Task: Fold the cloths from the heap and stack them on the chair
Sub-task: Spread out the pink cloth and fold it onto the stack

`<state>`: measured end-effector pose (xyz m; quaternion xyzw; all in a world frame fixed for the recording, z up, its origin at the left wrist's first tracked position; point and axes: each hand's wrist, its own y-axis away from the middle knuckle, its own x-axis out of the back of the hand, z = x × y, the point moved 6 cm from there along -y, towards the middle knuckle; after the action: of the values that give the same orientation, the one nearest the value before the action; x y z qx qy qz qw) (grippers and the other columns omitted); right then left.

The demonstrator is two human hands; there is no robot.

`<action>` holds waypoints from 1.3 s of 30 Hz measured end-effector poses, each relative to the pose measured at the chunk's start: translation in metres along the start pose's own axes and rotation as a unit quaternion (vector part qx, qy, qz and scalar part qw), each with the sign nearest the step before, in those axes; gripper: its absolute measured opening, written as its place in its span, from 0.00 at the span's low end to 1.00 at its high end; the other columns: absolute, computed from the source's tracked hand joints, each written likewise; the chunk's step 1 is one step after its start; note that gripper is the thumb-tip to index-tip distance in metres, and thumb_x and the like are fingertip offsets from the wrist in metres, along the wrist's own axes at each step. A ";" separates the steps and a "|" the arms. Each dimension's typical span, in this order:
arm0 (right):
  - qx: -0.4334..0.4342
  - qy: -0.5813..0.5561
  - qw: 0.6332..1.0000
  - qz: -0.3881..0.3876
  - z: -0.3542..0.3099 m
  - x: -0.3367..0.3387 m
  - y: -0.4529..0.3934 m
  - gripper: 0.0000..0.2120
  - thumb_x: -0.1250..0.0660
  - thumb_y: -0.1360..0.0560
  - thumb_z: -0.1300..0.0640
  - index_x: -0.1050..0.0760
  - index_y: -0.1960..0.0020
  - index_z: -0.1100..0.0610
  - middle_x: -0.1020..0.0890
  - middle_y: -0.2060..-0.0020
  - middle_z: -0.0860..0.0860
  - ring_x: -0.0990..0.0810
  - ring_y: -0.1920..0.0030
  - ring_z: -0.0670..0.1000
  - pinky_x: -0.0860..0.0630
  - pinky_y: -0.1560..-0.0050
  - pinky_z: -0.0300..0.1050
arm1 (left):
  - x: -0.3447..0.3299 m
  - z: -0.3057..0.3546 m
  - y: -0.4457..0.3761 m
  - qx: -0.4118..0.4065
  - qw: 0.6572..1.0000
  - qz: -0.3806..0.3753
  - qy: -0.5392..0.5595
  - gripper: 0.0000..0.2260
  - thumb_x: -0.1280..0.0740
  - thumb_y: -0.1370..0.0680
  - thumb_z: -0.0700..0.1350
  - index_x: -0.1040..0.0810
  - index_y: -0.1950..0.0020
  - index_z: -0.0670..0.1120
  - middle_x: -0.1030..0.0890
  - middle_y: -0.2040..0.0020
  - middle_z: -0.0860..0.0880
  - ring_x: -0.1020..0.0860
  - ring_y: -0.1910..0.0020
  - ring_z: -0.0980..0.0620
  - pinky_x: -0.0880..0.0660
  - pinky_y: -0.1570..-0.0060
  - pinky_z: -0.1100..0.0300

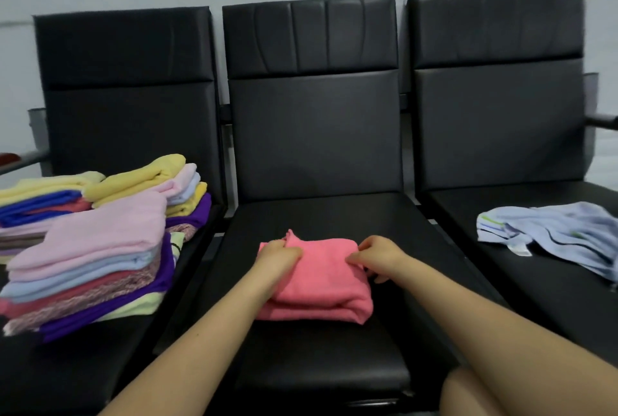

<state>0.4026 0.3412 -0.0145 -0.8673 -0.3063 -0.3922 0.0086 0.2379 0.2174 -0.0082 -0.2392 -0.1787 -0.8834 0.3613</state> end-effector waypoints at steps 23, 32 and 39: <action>0.054 -0.155 0.979 -0.117 -0.051 -0.043 0.027 0.07 0.32 0.25 0.57 0.22 0.48 0.58 0.17 0.55 0.54 0.18 0.54 0.50 0.20 0.52 0.44 | 0.027 -0.027 0.031 0.032 0.984 -0.034 0.173 0.14 0.33 0.22 0.44 0.23 0.39 0.39 0.19 0.45 0.40 0.21 0.51 0.45 0.25 0.53 0.59; 0.163 -0.369 0.909 -0.102 -0.227 -0.073 0.020 0.17 0.28 0.28 0.60 0.24 0.42 0.65 0.17 0.48 0.60 0.18 0.51 0.56 0.21 0.54 0.46 | 0.235 0.000 0.047 -0.098 0.962 0.205 0.153 0.13 0.34 0.22 0.44 0.24 0.37 0.44 0.21 0.45 0.47 0.24 0.48 0.48 0.29 0.49 0.58; 0.250 -0.124 0.957 -0.081 -0.314 -0.151 0.024 0.25 0.31 0.27 0.56 0.32 0.33 0.60 0.26 0.42 0.54 0.24 0.42 0.55 0.25 0.46 0.46 | 0.328 -0.053 0.032 0.012 0.942 0.259 -0.213 0.11 0.36 0.24 0.48 0.27 0.44 0.45 0.22 0.44 0.40 0.25 0.42 0.38 0.28 0.42 0.49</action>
<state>0.1274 0.1619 0.1051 -0.8518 -0.4622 -0.1916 0.1550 0.0404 -0.0111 0.1336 -0.4556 -0.1937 -0.6854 0.5339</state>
